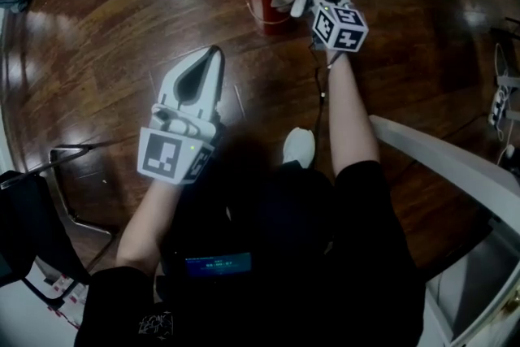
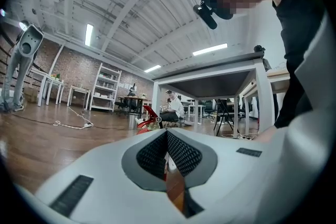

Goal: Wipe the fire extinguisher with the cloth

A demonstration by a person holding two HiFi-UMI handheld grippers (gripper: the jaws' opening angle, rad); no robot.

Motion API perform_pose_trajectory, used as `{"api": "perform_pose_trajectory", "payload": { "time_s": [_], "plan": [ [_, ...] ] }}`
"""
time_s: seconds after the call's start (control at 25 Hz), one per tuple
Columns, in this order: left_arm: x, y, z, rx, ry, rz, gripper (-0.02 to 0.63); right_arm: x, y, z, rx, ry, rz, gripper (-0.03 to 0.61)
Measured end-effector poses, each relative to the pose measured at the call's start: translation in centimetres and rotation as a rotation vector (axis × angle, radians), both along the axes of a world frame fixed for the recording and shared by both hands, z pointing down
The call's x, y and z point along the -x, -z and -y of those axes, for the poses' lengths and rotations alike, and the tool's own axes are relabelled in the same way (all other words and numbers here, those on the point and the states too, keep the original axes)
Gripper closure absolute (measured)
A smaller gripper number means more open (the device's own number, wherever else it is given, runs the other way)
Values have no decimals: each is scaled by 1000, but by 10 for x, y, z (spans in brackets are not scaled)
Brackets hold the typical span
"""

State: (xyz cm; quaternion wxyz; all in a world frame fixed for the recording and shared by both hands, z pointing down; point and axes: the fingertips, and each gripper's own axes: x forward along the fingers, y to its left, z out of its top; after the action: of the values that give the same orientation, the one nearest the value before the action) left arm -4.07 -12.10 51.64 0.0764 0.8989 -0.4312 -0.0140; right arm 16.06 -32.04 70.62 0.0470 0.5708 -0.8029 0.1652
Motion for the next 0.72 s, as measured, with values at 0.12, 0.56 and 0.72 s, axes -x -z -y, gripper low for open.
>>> {"api": "perform_pose_trajectory", "payload": {
  "time_s": [0.12,0.56,0.72],
  "plan": [
    [3,-2,-1,0,-1,-15,612,0,-32,-5,70,1,-10,482],
    [10,-10,2,30,14,-1,612,1,-69,-13,147,-6,-8,483],
    [11,-8,1,22,11,-20,612,-4,-53,-18,120,-2,-32,483]
  ]
}}
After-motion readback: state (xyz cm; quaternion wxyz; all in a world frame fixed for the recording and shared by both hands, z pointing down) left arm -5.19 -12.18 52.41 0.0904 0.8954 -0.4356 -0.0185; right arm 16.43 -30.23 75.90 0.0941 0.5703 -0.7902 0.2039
